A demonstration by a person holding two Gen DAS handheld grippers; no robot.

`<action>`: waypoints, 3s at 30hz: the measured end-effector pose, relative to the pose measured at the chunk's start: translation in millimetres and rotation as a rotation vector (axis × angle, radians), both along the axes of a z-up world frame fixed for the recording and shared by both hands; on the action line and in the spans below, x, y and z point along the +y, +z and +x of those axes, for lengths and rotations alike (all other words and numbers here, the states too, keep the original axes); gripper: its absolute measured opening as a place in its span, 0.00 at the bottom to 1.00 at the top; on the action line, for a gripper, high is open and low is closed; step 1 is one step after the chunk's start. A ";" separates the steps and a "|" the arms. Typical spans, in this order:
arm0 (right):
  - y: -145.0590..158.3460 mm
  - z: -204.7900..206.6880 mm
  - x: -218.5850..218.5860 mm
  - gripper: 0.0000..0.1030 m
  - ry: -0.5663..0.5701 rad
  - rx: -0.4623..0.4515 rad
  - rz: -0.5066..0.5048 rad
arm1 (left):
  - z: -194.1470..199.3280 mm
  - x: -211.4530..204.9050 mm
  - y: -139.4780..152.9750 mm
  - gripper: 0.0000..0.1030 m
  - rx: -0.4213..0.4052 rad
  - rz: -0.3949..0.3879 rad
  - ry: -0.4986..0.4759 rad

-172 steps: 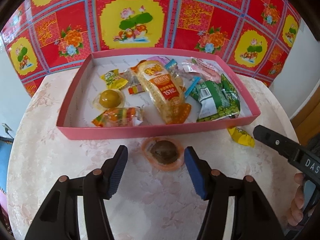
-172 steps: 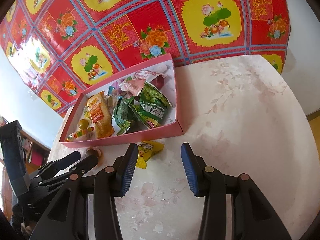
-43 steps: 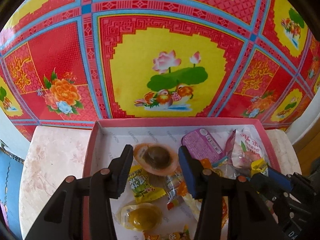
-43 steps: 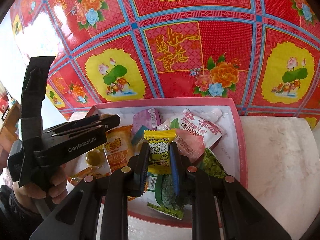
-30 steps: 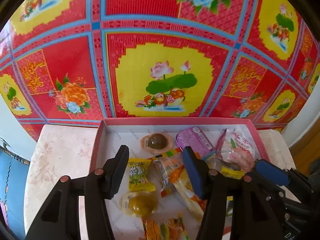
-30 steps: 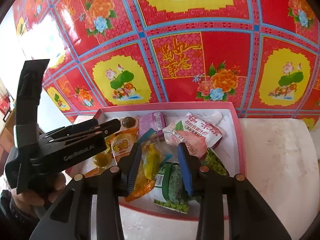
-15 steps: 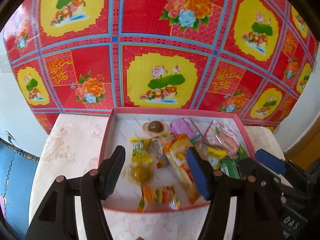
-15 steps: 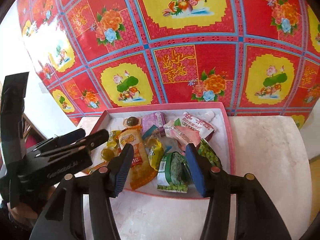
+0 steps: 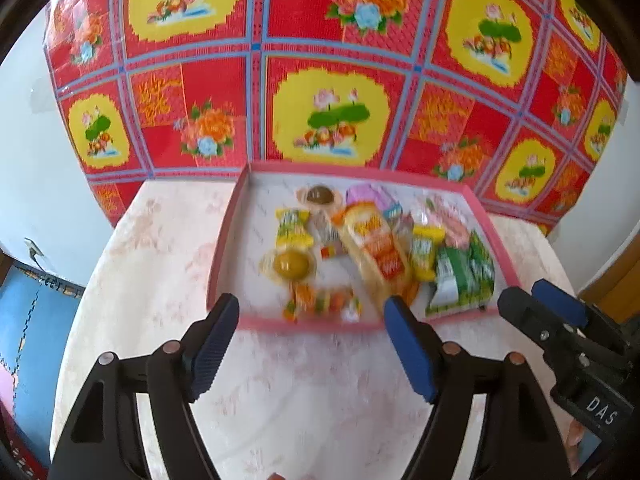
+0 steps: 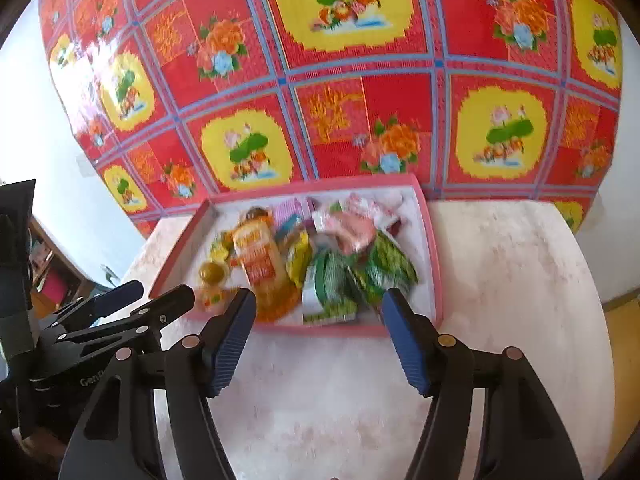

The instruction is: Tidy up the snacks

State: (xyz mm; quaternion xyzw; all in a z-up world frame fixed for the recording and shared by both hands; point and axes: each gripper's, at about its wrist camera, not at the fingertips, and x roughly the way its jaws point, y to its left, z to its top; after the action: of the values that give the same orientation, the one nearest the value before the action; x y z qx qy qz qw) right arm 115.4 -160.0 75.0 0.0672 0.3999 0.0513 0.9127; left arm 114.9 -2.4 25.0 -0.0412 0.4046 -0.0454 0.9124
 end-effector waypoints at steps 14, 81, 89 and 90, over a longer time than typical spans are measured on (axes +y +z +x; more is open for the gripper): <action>-37.9 -24.1 -14.8 0.67 -0.105 0.109 -0.039 | -24.2 -13.3 -40.5 0.77 0.088 0.035 -0.034; -58.0 -18.8 8.1 0.73 -0.126 0.117 -0.224 | -19.4 -17.8 -52.1 0.82 0.044 0.090 -0.015; -58.1 -18.7 7.6 0.73 -0.126 0.117 -0.224 | -19.3 -17.9 -52.1 0.82 0.044 0.089 -0.014; -58.1 -18.7 7.7 0.73 -0.126 0.117 -0.224 | -19.3 -17.9 -52.1 0.82 0.044 0.089 -0.014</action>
State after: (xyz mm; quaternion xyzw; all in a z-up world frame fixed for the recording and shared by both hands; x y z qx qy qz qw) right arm 96.7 -152.4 16.9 -0.0072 0.4507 -0.0551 0.8909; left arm 95.5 -20.3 -27.0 0.0016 0.4265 -0.0329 0.9039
